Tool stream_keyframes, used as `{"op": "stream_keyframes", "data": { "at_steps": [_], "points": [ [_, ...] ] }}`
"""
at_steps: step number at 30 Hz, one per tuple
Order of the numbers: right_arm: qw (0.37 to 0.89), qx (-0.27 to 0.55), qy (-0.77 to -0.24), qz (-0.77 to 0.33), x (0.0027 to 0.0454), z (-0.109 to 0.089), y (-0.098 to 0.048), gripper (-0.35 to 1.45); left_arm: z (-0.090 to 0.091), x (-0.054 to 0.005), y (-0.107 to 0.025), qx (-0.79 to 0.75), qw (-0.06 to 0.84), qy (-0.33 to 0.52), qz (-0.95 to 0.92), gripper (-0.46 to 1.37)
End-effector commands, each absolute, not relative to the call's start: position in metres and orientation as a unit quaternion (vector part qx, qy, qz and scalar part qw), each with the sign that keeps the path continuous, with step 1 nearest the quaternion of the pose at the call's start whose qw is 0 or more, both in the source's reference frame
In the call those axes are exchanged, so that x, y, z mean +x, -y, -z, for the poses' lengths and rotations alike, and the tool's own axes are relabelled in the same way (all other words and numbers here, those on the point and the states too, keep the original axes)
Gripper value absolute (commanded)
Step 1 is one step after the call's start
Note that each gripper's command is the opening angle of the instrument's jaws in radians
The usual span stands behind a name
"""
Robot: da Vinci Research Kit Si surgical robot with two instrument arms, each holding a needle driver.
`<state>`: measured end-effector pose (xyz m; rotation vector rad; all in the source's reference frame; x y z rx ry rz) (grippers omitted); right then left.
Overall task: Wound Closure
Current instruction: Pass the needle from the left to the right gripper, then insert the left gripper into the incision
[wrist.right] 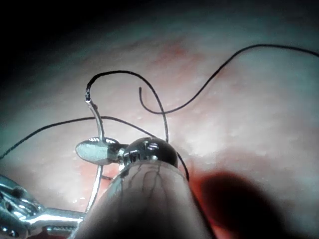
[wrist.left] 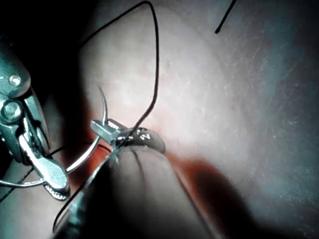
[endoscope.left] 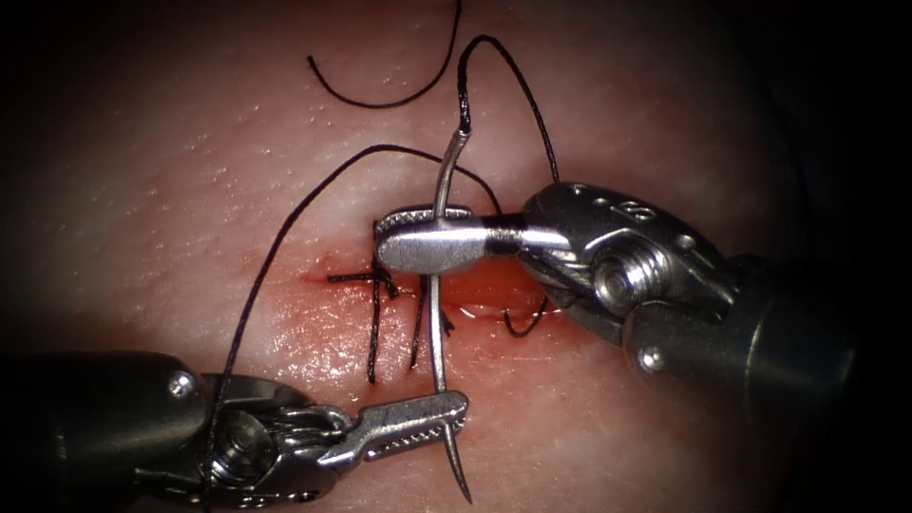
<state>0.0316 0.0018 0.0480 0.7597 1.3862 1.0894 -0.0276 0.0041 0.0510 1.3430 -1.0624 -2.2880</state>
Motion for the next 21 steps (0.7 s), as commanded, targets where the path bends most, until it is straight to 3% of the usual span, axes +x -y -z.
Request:
{"op": "stream_keyframes", "data": {
  "at_steps": [1,3,5,7,10,14,21],
  "points": [
    [0.574,0.323,-0.589,-0.469,0.0314,-0.0478,-0.0018,-0.35,-0.0511,-0.0277,-0.0041,0.466,0.143,0.366,0.793,-0.35],
    [0.575,0.324,-0.588,-0.468,0.0313,-0.0478,-0.0018,-0.35,-0.0511,-0.0277,-0.0042,0.468,0.139,0.362,0.794,-0.33],
    [0.575,0.326,-0.586,-0.469,0.0311,-0.0479,-0.0018,-0.35,-0.0512,-0.0278,-0.0042,0.476,0.128,0.354,0.795,0.66],
    [0.577,0.325,-0.586,-0.467,0.0308,-0.0480,-0.0018,-0.35,-0.0512,-0.0280,-0.0043,0.482,0.121,0.352,0.793,0.88],
    [0.580,0.322,-0.587,-0.463,0.0305,-0.0482,-0.0019,-0.35,-0.0512,-0.0282,-0.0044,0.486,0.116,0.355,0.791,1.01],
    [0.583,0.319,-0.589,-0.459,0.0301,-0.0483,-0.0021,-0.35,-0.0511,-0.0282,-0.0047,0.491,0.109,0.349,0.791,1.03],
    [0.595,0.311,-0.594,-0.445,0.0282,-0.0483,-0.0022,-0.35,-0.0519,-0.0280,-0.0053,0.499,0.090,0.336,0.794,0.86]
  ]
}}
